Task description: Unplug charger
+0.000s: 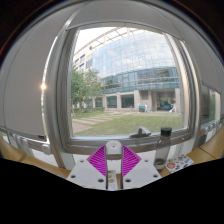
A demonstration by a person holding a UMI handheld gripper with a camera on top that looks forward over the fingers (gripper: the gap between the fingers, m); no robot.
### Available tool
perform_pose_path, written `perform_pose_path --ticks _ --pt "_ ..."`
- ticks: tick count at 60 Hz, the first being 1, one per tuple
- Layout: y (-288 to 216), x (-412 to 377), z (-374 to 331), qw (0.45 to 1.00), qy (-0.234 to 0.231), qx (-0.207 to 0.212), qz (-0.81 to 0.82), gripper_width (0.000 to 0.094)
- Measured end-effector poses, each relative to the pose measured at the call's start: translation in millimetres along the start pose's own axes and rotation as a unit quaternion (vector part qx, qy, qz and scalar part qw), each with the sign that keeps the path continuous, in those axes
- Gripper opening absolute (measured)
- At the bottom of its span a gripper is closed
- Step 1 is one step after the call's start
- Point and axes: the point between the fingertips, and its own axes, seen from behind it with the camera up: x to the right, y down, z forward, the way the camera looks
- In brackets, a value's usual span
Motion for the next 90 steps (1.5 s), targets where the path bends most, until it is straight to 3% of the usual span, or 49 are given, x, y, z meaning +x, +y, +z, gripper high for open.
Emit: perform_pose_path --ticks 3,8,17,29,46,55,61,64,68,79,90 --pt "-30.2 34.2 -10.5 1.000 0.005 0.022 0.002 0.0155" --pt "-22.5 98.2 -19.6 1.000 0.023 0.016 0.004 0.0155" --pt "100.2 185.1 3.3 0.995 0.032 -0.094 0.032 0.0154" --pt "224.7 199.3 17.4 0.977 -0.019 -0.205 0.058 0.0155" --pt "265.7 192.1 26.7 0.964 -0.060 -0.252 0.058 0.0197" --pt "265.8 190.1 28.5 0.965 -0.052 -0.252 0.046 0.0266" --pt "255.7 196.8 27.0 0.970 -0.026 -0.238 0.035 0.0479" --pt "244.5 198.3 22.8 0.973 -0.017 -0.228 0.030 0.0497" --pt "220.2 199.0 8.6 0.979 -0.005 -0.203 0.031 0.0524" --pt "150.2 204.4 -68.3 0.992 0.030 -0.116 0.038 0.0777" --pt "145.3 214.8 -157.0 0.994 0.058 -0.089 0.023 0.0802"
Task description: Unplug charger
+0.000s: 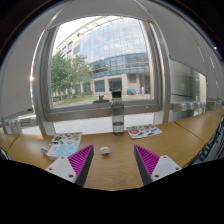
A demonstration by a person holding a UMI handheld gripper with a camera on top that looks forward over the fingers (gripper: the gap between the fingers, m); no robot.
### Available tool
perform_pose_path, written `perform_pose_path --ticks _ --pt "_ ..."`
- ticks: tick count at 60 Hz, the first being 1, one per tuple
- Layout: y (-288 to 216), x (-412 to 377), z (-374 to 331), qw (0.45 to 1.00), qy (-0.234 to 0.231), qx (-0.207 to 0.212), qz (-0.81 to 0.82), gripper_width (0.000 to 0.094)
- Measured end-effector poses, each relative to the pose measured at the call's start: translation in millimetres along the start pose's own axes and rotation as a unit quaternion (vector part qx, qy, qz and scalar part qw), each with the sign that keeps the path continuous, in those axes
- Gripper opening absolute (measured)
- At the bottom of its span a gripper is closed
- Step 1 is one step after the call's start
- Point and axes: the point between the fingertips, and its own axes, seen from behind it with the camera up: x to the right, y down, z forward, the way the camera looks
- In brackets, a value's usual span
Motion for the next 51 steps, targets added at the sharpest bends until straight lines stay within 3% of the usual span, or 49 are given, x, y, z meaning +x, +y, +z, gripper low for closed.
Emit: perform_pose_path --ticks 17,51 --pt "80.8 30.7 -73.8 0.998 0.000 -0.055 -0.005 0.0811" --pt "93.2 104.2 -125.8 0.997 -0.031 -0.056 -0.032 0.0801"
